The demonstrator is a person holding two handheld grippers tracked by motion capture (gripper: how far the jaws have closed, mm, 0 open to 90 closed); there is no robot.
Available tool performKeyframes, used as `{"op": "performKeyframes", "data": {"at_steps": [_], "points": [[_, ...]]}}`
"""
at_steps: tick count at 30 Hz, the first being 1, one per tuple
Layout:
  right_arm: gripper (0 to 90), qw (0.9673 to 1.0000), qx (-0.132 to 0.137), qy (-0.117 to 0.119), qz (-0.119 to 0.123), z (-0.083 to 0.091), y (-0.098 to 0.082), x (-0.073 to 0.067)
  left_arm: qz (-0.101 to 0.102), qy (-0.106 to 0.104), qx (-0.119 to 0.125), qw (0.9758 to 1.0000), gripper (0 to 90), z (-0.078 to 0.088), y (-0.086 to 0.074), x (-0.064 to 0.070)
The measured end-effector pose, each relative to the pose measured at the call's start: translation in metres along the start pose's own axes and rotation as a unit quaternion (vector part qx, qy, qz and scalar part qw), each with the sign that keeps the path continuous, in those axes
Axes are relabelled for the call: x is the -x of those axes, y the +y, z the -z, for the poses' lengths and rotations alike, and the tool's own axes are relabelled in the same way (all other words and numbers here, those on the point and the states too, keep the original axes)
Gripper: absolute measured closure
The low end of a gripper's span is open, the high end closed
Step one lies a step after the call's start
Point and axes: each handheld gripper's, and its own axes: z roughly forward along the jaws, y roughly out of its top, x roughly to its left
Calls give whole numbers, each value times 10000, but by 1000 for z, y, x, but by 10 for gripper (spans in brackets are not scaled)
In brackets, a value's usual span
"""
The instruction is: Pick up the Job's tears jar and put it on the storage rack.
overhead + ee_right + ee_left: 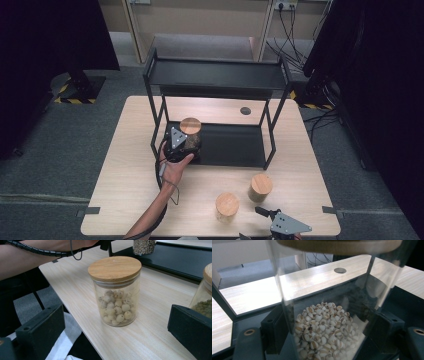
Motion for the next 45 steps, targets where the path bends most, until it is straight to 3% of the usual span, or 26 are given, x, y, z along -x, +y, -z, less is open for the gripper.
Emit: {"op": "performKeyframes", "data": {"at_steps": [17,30,36,41,45], "points": [[15,10000,12,-8,-4,1,0,1,63,137,-89,9998,253,-13,-5,1],[15,10000,12,-4,-3,1,0,0,187,134,-101,9997,251,-13,-7,-2],[15,10000,16,-2,14,1,0,0,198,245,-147,9994,246,-12,-4,2],[15,10000,21,6,-3,2,0,1,262,416,-316,9983,50,-7,4,8],[15,10000,13,19,0,1,0,0,287,507,-392,9975,10,-3,6,11]]}}
